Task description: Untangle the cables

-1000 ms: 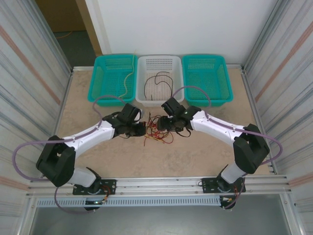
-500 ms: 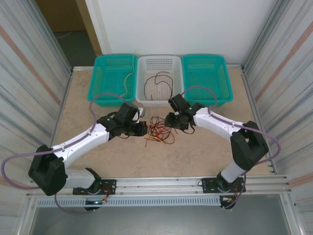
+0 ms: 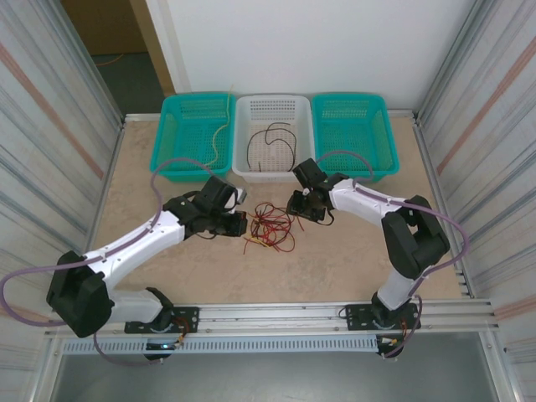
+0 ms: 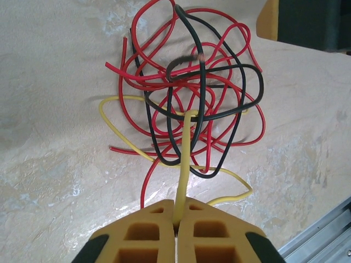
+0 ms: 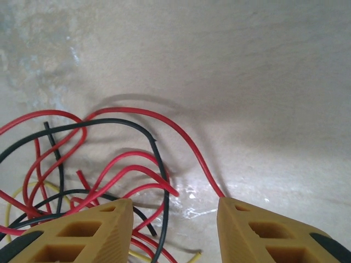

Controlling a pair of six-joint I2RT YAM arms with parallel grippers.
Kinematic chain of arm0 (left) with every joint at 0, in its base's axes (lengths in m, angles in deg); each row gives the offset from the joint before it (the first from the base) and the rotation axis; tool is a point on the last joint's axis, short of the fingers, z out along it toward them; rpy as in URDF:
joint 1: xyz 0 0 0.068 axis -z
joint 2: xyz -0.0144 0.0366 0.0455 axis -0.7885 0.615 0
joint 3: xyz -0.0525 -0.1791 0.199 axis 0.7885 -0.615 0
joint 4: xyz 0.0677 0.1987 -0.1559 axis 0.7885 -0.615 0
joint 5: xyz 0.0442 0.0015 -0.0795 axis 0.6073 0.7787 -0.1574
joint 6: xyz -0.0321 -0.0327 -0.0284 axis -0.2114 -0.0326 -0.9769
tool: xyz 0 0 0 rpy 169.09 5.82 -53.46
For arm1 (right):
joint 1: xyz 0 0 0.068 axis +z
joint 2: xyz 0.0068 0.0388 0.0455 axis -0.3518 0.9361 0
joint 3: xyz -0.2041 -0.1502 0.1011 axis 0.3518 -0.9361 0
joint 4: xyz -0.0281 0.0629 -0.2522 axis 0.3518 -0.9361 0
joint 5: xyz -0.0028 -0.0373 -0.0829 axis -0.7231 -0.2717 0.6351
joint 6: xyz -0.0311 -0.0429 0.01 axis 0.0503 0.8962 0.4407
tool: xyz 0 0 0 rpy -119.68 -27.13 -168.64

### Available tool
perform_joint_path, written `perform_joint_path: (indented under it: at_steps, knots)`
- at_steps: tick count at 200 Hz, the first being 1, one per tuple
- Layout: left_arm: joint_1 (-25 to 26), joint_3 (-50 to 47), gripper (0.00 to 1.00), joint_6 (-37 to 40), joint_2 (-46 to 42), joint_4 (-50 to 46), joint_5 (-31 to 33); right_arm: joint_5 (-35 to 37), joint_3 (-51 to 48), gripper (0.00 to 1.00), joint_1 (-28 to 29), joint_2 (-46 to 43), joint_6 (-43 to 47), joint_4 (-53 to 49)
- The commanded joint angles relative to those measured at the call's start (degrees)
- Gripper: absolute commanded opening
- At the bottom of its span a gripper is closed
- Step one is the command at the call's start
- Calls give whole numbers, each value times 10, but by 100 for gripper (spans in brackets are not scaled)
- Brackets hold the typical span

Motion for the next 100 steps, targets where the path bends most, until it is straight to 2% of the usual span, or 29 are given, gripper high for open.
perform_joint_path:
  at_steps: [1, 13, 28, 70, 100]
  knots:
    - [0, 22, 8, 14, -15, -19, 10, -30, 17, 42, 0, 17, 32, 26]
    - [-4, 24, 8, 12, -14, -21, 13, -39, 22, 41, -1, 29, 34, 25]
    - [-9, 24, 15, 10, -14, -23, 12, -45, 23, 38, 0, 42, 36, 25]
    - [-13, 24, 14, 10, -13, -26, 13, -41, 11, 35, 1, 66, 37, 35]
    - [-13, 24, 15, 2, -12, -17, 12, -32, 8, 20, 4, 62, 40, 33]
